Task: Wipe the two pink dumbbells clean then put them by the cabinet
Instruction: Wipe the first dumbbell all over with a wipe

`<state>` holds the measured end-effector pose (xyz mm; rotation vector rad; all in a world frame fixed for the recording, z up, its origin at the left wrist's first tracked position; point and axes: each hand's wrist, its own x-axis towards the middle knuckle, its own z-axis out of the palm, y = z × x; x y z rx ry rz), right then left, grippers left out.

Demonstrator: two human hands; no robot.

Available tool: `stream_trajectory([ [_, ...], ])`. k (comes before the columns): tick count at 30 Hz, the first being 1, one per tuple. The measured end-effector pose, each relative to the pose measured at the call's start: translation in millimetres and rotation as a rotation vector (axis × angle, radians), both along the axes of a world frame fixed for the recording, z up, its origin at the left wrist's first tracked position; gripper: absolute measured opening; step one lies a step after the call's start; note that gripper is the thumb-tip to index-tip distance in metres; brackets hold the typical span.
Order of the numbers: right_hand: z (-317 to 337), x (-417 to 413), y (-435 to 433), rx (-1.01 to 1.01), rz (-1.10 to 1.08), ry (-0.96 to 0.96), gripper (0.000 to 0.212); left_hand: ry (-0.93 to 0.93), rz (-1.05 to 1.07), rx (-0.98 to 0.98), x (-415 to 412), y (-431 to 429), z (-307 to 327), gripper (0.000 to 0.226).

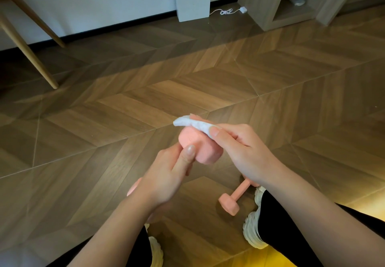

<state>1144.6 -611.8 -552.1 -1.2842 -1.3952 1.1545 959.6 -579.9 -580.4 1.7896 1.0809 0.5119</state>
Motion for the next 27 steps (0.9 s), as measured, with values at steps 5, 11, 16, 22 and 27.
stream_trajectory([
  [5,5,1,0,-0.005,0.017,-0.009,0.037,-0.150,0.211,-0.172,0,6,-5,0.091],
  [11,9,3,4,0.023,-0.008,-0.108,0.066,-0.233,0.175,-0.088,-1,4,-5,0.065],
  [16,5,6,3,-0.021,0.051,-0.056,0.039,-0.129,0.052,0.026,-5,1,-3,0.052],
  [22,4,-3,5,-0.057,0.039,0.020,0.030,-0.092,0.066,-0.030,1,-2,-4,0.070],
  [27,4,-1,3,0.032,0.070,-0.026,0.035,-0.108,0.198,-0.162,7,-1,-1,0.083],
])
